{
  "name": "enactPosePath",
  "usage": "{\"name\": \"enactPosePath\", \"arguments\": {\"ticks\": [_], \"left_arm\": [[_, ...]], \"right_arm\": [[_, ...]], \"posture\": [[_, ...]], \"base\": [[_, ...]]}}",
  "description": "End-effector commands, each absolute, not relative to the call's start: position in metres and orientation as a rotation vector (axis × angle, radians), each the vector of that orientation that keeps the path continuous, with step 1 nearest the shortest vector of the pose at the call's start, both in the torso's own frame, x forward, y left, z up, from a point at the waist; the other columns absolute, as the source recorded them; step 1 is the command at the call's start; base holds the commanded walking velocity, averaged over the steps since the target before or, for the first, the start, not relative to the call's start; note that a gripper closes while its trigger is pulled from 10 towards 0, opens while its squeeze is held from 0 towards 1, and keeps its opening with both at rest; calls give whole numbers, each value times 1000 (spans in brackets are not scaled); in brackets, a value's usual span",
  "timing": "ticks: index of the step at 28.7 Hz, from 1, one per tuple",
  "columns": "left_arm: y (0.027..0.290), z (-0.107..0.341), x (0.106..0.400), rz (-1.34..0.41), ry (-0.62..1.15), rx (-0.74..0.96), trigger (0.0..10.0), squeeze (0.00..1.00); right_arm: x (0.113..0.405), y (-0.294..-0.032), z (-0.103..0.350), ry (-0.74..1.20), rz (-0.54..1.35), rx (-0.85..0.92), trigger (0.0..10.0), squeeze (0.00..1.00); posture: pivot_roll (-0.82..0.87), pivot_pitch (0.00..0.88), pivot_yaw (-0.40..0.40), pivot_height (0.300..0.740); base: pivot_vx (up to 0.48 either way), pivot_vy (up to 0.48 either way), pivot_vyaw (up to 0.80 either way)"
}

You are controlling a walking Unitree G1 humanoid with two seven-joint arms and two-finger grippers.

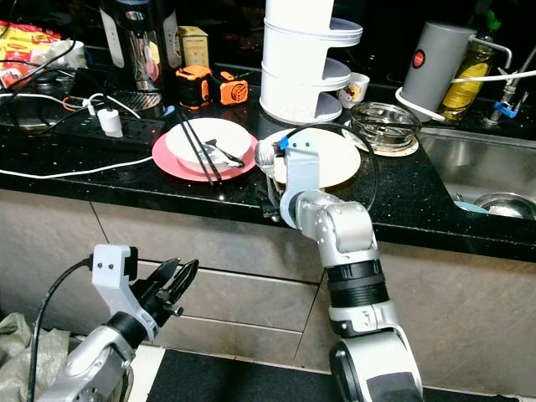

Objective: Kitchen organization

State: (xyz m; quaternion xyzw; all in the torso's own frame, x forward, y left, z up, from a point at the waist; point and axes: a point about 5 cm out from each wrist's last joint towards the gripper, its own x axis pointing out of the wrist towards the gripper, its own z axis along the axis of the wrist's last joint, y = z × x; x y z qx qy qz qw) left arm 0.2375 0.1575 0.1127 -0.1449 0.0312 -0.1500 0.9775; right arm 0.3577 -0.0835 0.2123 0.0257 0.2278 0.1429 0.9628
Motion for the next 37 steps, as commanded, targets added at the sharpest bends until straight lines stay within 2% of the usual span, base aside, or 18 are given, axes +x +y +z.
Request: {"name": "enactPosePath", "arguments": {"ticks": [1,34,35,36,37], "left_arm": [[156,114,236,-302,52,-301,10000,0],[154,115,234,-303,48,-304,10000,0],[154,115,234,-303,48,-304,10000,0],[154,115,234,-303,47,-305,10000,0],[154,115,234,-303,47,-305,10000,0]], "right_arm": [[361,-87,211,465,266,73,10000,0],[367,-76,191,519,258,68,10000,0],[367,-76,190,523,259,68,8627,0],[367,-75,189,528,263,70,4235,0],[367,-75,189,531,265,70,2471,0]], "posture": [[123,0,-123,740],[125,0,-132,740],[125,0,-132,740],[126,0,-133,740],[126,0,-133,740]], "base": [[0,0,0],[0,0,0],[0,0,0],[0,0,0],[0,0,0]]}}
